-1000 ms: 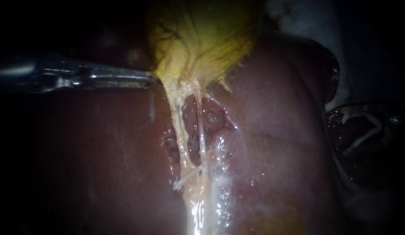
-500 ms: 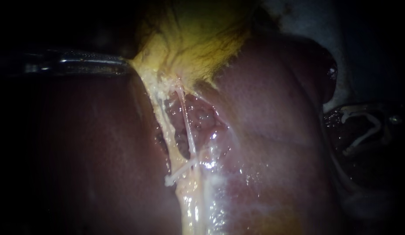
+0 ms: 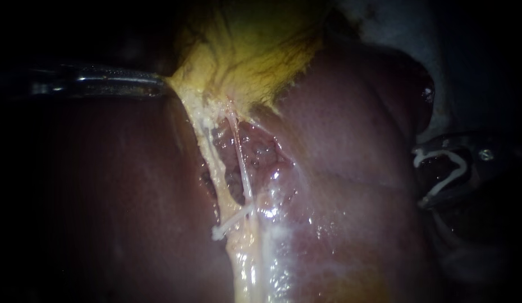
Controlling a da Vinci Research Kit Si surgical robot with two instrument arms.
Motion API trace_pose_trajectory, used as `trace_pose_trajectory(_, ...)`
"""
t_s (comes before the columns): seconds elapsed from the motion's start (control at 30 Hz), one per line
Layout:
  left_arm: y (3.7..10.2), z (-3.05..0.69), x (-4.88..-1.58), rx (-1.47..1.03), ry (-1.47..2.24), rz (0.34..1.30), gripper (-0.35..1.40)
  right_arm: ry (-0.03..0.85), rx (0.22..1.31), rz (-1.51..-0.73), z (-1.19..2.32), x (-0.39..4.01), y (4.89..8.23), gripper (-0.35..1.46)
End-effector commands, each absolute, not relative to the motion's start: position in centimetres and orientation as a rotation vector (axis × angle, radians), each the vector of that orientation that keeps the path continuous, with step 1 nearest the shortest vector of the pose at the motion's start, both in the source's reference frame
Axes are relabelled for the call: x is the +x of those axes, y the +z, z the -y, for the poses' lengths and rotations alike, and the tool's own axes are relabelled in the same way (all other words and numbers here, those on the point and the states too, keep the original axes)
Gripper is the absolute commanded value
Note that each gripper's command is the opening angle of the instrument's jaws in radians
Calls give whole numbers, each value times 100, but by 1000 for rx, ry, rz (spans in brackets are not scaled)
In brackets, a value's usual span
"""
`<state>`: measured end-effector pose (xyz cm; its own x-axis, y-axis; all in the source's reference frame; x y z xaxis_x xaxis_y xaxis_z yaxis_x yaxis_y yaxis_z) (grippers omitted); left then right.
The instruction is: Clipping second clip left tube
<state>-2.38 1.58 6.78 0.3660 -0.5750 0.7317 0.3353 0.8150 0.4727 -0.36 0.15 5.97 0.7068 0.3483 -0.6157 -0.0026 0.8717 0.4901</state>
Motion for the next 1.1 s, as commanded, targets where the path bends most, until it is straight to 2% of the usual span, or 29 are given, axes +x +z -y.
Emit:
trace_pose_trajectory(0.03,678,-158,-238,261,-593,1043,-35,216,494,-793,-15,-32,597,53)
trace_pose_trajectory(0.2,678,-157,-238,261,-593,1043,-35,267,563,-886,-16,-10,598,53)
trace_pose_trajectory(0.5,679,-157,-239,260,-593,1043,-35,327,670,-999,-12,33,606,54)
trace_pose_trajectory(1.1,678,-157,-239,263,-599,1042,-35,364,828,-1098,-10,97,652,54)
